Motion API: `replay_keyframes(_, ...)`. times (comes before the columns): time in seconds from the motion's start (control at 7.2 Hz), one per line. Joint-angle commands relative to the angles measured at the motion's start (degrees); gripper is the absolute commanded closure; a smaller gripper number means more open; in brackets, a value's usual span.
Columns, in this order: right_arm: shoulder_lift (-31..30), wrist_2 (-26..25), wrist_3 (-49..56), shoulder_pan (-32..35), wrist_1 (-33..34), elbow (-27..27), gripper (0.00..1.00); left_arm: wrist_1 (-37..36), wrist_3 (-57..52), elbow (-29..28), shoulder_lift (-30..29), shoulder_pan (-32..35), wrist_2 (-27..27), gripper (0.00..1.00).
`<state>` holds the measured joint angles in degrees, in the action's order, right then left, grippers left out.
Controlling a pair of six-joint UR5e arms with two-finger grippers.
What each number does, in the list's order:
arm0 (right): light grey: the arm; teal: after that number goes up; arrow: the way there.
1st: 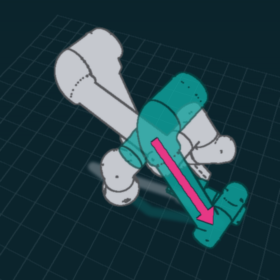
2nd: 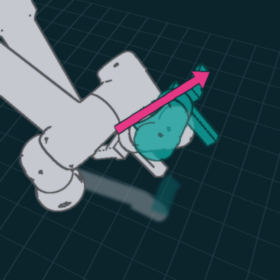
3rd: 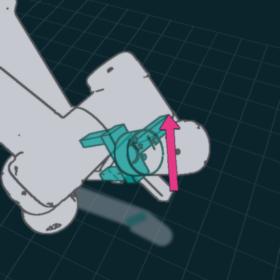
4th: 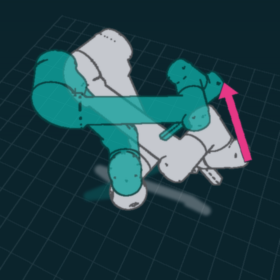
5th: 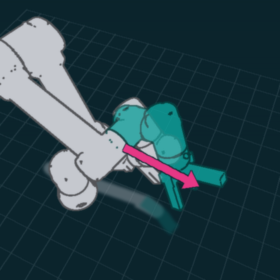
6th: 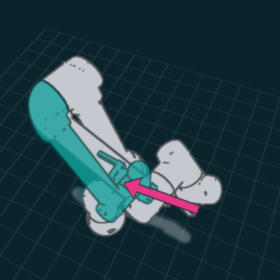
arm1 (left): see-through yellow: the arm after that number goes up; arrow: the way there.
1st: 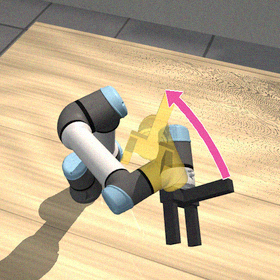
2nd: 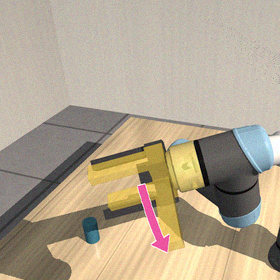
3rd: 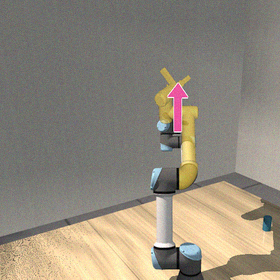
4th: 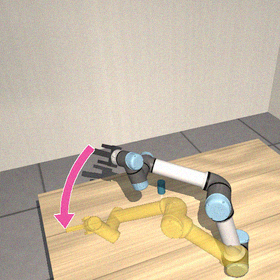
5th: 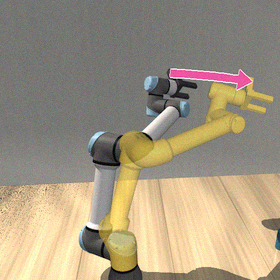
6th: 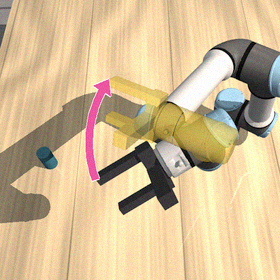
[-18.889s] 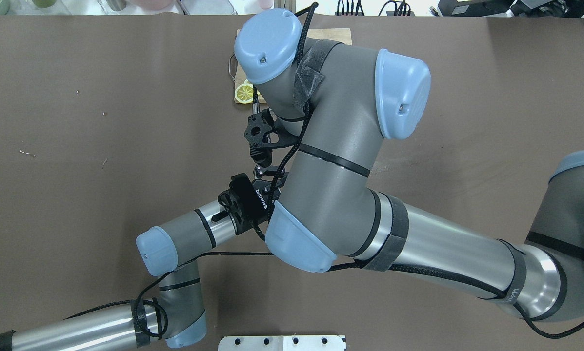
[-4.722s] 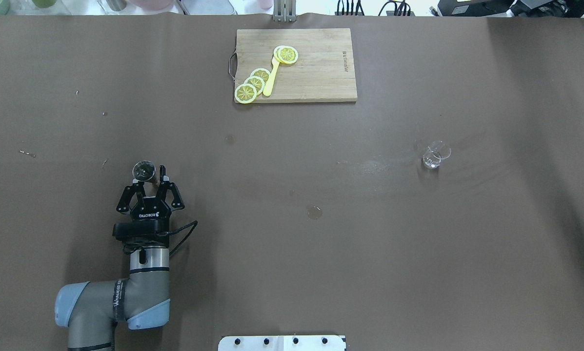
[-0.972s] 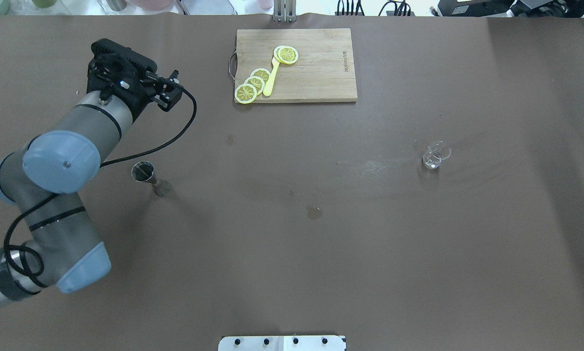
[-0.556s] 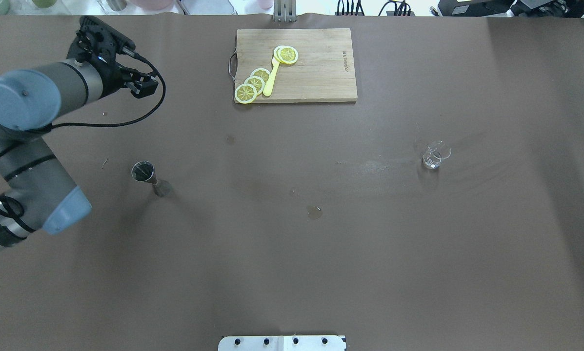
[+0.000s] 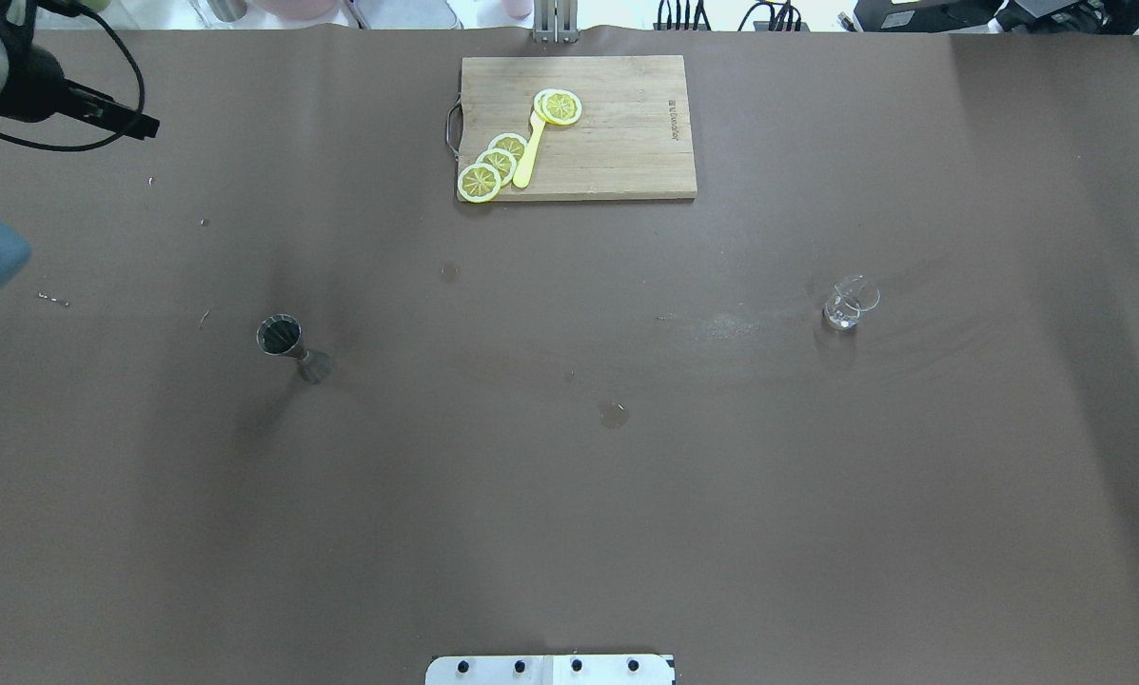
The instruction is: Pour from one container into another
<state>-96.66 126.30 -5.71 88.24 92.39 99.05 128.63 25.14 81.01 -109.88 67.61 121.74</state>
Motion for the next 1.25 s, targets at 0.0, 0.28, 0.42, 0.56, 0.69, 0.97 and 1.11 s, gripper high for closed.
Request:
replay_keyframes(0.0, -0.1, 0.0, 0.0, 0.0, 0.1, 0.0, 0.0, -4.5, -0.1, -3.3, 2.7, 8.2, 13.9, 0.01)
replay_keyframes(0.28, -0.1, 0.1, 0.0, 0.0, 0.1, -0.1, 0.0, -8.3, -0.1, 0.2, 11.7, 12.6, 21.5, 0.01)
replay_keyframes(0.42, -0.1, 0.0, 0.0, 0.0, 0.1, -0.1, 0.0, -8.3, -0.1, 1.5, 15.9, 16.3, 24.3, 0.01)
replay_keyframes(0.56, -0.1, 0.1, 0.0, 0.0, 0.1, -0.1, 0.0, -8.3, -0.3, 4.2, 20.4, 17.1, 24.5, 0.01)
replay_keyframes(0.69, -0.2, 0.2, 0.0, 0.0, 0.1, -0.2, 0.0, -8.3, -0.3, 6.6, 25.3, 17.6, 24.5, 0.01)
replay_keyframes(0.97, -0.2, 0.4, -0.1, 0.0, 0.1, -0.2, 0.0, -9.1, -6.7, 7.3, 29.5, 18.6, 23.7, 0.01)
replay_keyframes(1.11, -0.2, 0.4, -0.1, 0.0, 0.1, -0.1, 0.0, -12.7, -10.8, 7.7, 29.5, 18.7, 21.8, 0.01)
